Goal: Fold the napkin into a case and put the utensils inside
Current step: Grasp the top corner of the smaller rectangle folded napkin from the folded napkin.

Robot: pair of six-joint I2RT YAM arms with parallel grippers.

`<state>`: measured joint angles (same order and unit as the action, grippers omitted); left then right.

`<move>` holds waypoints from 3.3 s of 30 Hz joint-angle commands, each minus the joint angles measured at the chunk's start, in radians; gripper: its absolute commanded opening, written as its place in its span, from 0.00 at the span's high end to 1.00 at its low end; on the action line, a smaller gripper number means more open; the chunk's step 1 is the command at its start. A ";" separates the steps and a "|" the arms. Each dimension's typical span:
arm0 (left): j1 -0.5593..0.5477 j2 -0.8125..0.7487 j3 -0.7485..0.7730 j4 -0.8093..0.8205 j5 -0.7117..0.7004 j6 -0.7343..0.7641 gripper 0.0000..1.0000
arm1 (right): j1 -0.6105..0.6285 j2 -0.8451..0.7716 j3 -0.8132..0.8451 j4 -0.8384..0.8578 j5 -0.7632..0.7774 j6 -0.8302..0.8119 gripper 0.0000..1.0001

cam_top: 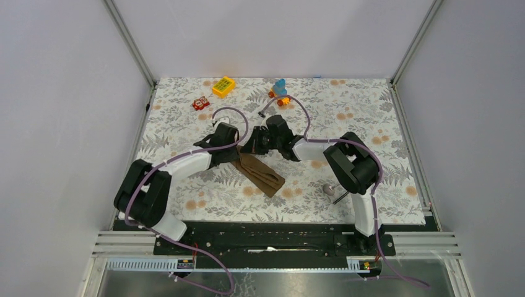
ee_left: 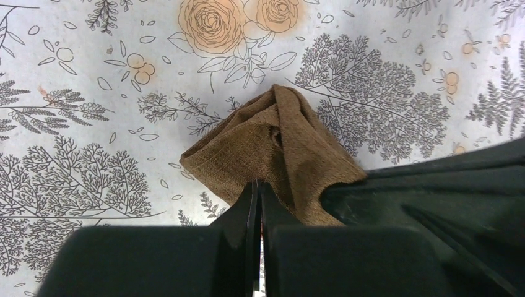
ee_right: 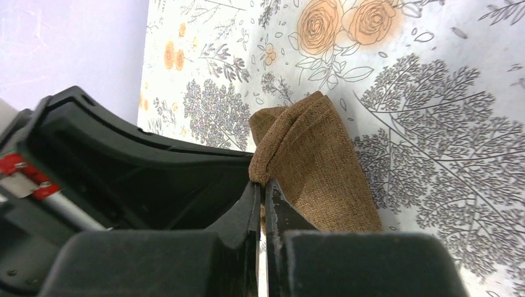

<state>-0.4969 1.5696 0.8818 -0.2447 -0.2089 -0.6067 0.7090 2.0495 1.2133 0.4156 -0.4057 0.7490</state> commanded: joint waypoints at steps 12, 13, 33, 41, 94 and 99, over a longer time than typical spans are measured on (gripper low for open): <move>0.054 -0.121 -0.122 0.227 0.128 -0.016 1.00 | 0.063 0.094 -0.007 0.071 0.066 0.076 1.00; 0.054 -0.123 -0.122 0.229 0.130 -0.016 1.00 | 0.063 0.097 -0.008 0.075 0.068 0.076 1.00; 0.101 -0.165 -0.188 0.246 0.133 -0.033 1.00 | -0.011 0.005 -0.066 0.185 -0.203 0.076 0.64; 0.101 -0.173 -0.198 0.246 0.166 -0.033 1.00 | -0.020 0.038 -0.031 0.170 -0.222 0.046 0.64; 0.120 0.056 -0.070 0.218 0.223 -0.111 1.00 | -0.019 0.241 0.085 0.213 -0.198 0.153 0.97; 0.088 0.057 -0.085 0.234 0.212 -0.137 1.00 | 0.021 0.260 0.090 0.267 -0.136 0.215 0.96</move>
<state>-0.3840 1.6192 0.7879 -0.0563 -0.0277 -0.7116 0.6849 2.3173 1.3087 0.6399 -0.6163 0.9268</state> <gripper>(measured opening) 0.008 0.028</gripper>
